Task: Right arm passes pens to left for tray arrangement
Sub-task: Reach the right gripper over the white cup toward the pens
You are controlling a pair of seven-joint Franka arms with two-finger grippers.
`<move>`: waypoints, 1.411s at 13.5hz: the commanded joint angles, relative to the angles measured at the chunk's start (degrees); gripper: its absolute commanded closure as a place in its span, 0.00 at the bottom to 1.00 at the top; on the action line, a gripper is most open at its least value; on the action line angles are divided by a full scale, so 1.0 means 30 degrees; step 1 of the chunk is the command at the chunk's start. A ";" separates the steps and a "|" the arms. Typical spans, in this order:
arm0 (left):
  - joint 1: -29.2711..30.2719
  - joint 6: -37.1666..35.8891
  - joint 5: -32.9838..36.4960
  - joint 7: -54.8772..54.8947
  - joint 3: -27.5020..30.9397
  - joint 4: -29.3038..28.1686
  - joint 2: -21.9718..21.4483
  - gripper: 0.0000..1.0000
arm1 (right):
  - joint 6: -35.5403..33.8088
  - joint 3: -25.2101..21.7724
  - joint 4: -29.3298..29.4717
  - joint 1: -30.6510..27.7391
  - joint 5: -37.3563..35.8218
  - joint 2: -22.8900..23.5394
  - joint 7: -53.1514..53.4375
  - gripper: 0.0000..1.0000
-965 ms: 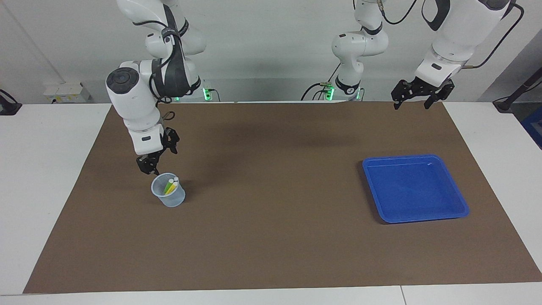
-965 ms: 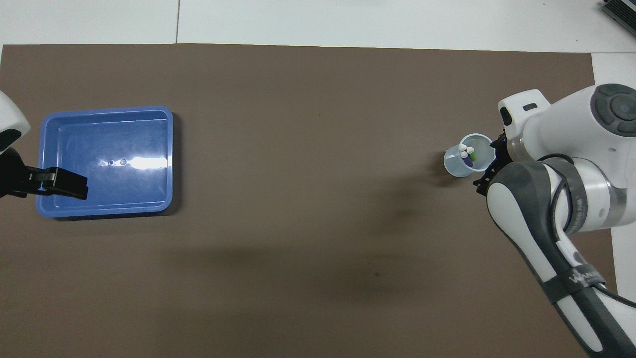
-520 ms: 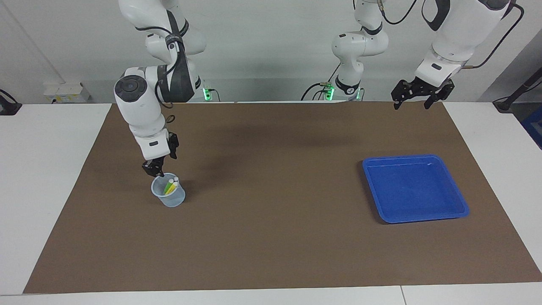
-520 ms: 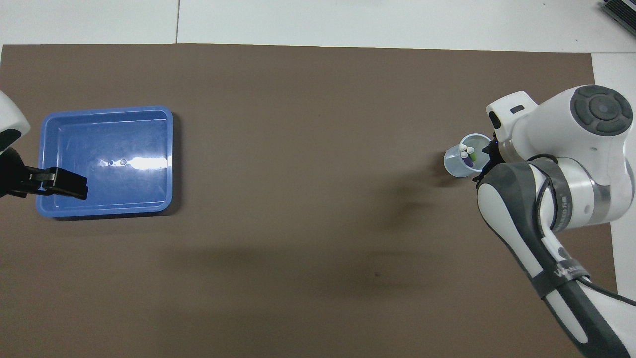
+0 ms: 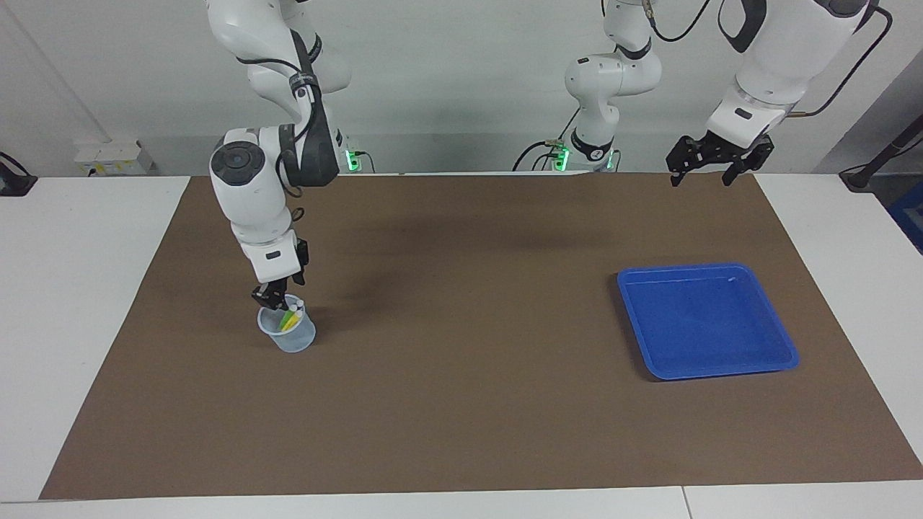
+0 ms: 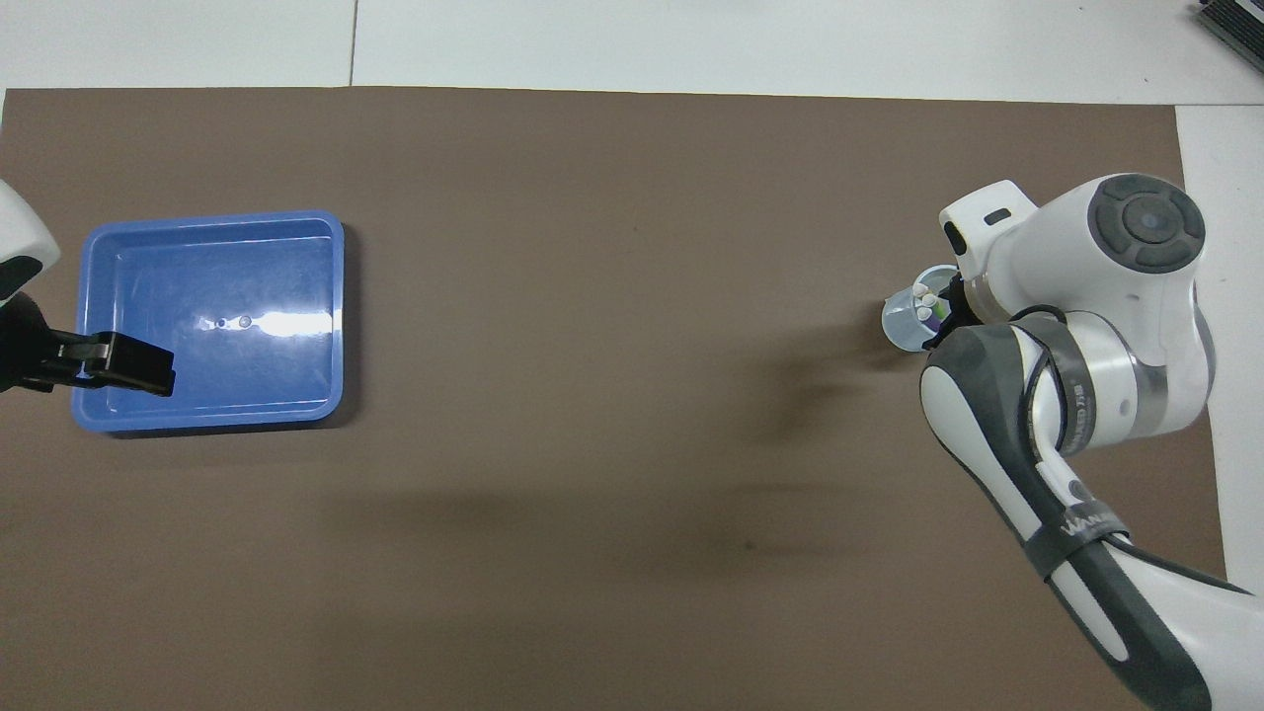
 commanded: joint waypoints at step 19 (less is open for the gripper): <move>0.0021 -0.0258 0.0181 -0.0082 0.0210 -0.0273 -0.0382 0.00 | -0.1724 0.0033 0.1186 0.0829 -0.0332 0.0289 1.7265 0.38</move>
